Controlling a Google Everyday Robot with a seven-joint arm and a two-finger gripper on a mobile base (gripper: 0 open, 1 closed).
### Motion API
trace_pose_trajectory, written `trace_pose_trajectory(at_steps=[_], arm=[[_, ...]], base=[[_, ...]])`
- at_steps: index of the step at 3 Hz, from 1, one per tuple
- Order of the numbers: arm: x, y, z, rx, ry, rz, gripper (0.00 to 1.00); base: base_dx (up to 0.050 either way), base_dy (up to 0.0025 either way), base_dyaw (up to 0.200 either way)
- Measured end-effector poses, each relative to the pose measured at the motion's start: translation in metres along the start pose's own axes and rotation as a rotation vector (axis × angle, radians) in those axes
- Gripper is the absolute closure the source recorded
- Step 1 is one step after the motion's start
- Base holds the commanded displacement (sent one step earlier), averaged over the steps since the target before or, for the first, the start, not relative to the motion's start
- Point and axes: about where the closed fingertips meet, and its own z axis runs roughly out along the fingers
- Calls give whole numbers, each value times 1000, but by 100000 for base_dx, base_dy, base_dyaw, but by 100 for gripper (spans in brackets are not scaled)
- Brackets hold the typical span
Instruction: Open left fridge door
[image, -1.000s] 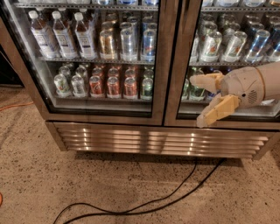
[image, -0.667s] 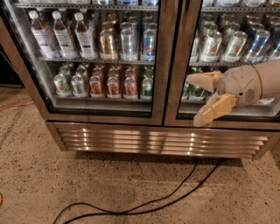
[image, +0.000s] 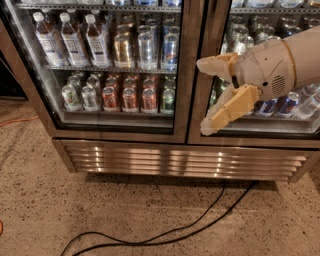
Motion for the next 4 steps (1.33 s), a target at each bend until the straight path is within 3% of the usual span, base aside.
trace_pose_trajectory(at_steps=[1, 3, 4], arm=[[0, 0, 0, 0, 0, 0, 0], [-18, 1, 10, -121, -273, -32, 0], [-18, 1, 10, -121, -273, -32, 0]], base=[[0, 0, 0], [0, 0, 0], [0, 0, 0]])
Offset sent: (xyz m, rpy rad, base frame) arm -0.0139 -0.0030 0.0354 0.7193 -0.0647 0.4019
